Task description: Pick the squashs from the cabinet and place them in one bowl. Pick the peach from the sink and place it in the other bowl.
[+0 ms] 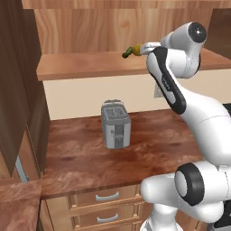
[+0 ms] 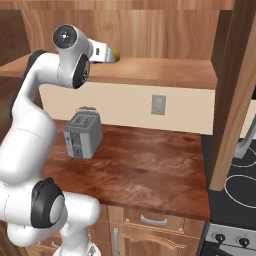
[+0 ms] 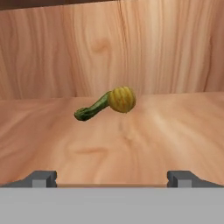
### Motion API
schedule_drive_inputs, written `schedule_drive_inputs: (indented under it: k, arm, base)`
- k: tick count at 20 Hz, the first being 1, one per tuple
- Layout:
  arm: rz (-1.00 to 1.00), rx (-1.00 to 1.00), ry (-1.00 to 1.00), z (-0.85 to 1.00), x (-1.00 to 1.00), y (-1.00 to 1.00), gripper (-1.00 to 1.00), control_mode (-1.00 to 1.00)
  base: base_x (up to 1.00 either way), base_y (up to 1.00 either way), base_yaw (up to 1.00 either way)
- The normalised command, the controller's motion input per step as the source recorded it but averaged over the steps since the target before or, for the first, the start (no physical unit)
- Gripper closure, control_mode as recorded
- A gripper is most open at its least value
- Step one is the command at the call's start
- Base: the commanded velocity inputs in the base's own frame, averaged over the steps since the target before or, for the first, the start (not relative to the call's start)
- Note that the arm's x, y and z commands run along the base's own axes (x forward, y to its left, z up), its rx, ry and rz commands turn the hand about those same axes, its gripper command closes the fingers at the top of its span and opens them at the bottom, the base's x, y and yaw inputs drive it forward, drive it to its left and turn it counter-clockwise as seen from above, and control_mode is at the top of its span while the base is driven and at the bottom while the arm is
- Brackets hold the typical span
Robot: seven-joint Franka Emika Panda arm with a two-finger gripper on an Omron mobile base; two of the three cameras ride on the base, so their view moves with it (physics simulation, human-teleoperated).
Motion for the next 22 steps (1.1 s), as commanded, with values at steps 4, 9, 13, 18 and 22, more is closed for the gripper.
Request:
schedule_drive_inputs:
  k: [4,9,13,18,22]
  arm:
    - [0.02,0.0,0.0,0.0,0.31,-0.06,-1.0,-1.0]
    - [0.02,0.0,0.0,-0.01,0.31,-0.03,-1.0,-1.0]
    - [0.01,0.0,0.0,-0.06,0.34,-0.01,-1.0,-1.0]
    - [0.0,0.0,0.0,-0.14,0.36,0.0,-1.0,-1.0]
    - [0.0,0.0,0.01,-0.1,0.31,0.0,-1.0,-1.0]
  base:
    - [0.0,0.0,0.0]
    - [0.0,0.0,0.0]
    - [0.0,0.0,0.0]
    - [0.0,0.0,0.0]
    - [0.0,0.0,0.0]
